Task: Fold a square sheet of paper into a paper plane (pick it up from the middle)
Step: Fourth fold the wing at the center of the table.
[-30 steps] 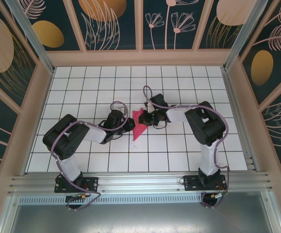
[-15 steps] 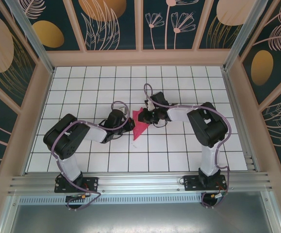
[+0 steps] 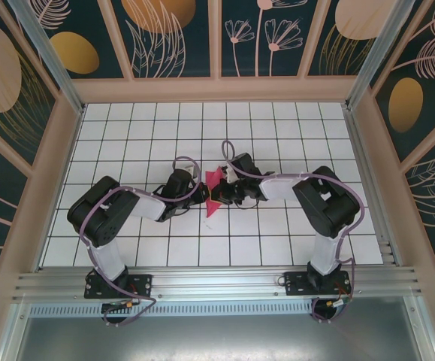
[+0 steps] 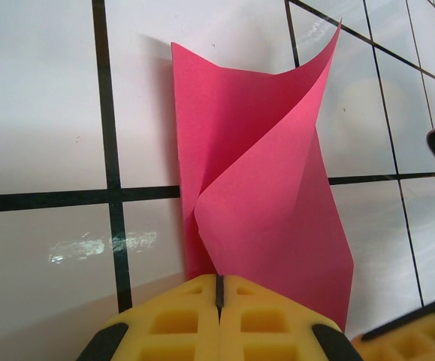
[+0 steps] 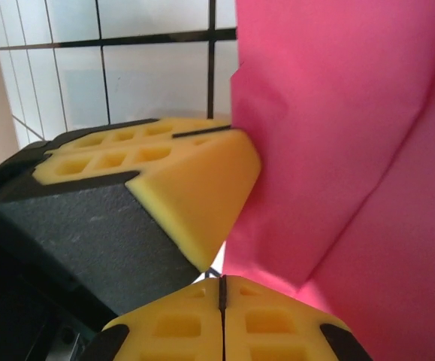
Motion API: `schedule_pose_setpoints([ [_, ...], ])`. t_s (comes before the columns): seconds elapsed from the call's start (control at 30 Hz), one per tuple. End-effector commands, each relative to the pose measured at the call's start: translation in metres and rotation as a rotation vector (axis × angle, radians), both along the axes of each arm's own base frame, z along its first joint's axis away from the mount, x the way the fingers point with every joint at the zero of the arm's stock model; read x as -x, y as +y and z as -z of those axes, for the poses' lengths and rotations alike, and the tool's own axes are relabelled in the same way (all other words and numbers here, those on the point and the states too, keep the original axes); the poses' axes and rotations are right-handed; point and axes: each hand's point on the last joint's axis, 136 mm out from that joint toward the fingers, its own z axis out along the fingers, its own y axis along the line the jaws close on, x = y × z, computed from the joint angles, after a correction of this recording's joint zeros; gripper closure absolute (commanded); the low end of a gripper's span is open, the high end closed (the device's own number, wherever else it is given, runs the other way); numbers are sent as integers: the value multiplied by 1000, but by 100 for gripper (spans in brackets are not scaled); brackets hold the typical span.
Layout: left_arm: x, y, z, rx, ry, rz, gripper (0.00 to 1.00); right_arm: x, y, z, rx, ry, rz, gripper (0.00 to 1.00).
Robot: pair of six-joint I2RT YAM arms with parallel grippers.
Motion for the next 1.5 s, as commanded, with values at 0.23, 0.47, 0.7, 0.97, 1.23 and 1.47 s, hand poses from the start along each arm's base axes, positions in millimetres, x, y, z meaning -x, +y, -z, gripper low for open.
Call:
schedule_pose_setpoints([
  [0.23,7,9,23,-60,48,3,100,7,2,22,12,36,13,92],
  [0.47,11,10,28,-53,63,7,100,10,-9,44,87,55,28,93],
  [0.7,15,9,30,-41,71,15,100,7,-5,22,65,8,21,92],
  [0.97,15,8,29,-34,69,17,100,18,7,-3,4,-14,-13,91],
  [1.23,14,8,28,-33,67,20,100,24,-1,24,60,33,8,92],
  [1.47,15,8,29,-35,69,20,100,29,-11,44,134,64,14,92],
])
